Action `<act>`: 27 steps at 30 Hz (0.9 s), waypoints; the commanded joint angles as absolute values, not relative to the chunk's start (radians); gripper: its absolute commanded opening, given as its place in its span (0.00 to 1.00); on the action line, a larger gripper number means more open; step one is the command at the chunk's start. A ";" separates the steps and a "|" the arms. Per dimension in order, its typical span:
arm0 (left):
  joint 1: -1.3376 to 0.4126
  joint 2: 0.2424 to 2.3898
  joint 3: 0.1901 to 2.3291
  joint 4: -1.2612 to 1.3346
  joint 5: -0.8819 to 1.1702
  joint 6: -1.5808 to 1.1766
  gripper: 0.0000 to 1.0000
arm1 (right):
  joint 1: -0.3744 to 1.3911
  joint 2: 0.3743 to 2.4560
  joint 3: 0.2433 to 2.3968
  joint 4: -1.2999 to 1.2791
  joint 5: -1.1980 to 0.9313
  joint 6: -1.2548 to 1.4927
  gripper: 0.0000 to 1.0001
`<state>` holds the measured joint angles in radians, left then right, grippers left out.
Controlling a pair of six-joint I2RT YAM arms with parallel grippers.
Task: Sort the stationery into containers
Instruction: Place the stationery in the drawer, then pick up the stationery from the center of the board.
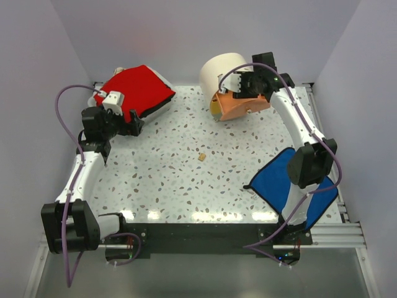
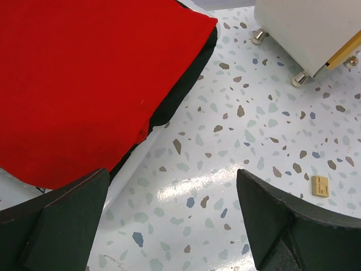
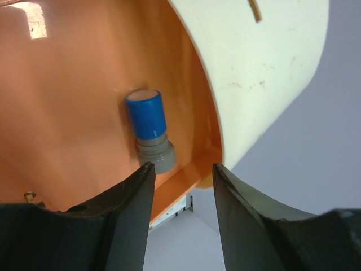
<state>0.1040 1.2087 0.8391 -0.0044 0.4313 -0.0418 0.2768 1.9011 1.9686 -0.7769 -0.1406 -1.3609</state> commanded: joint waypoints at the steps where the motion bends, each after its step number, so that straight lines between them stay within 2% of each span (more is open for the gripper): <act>1: 0.110 1.209 0.844 0.064 0.459 -0.064 0.99 | 0.276 1.741 2.003 -0.699 -0.156 -1.232 0.53; 7: 0.112 1.212 0.836 0.071 0.466 -0.080 0.99 | 0.282 1.623 1.994 -0.730 -0.308 -1.129 0.59; 13: 0.110 1.210 0.835 0.069 0.469 -0.087 0.99 | 0.351 1.657 1.965 -1.053 -0.546 -1.025 0.57; 15: 0.109 1.209 0.838 0.066 0.471 -0.086 0.99 | 0.397 1.687 1.930 -1.187 -0.548 -1.068 0.51; 18: 0.110 1.206 0.839 0.051 0.465 -0.077 0.99 | 0.501 1.750 1.840 -1.291 -0.509 -1.176 0.48; 23: 0.110 1.189 0.841 0.015 0.448 -0.054 0.99 | 0.600 1.799 1.671 -1.203 -0.453 -1.328 0.47; 27: 0.114 1.172 0.839 0.002 0.431 -0.025 0.99 | 0.638 1.847 1.635 -1.174 -0.439 -1.468 0.46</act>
<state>0.1043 1.2095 0.8375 -0.0025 0.4442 -0.0605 0.6228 1.8740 1.6321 -1.1721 -0.4477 -1.2896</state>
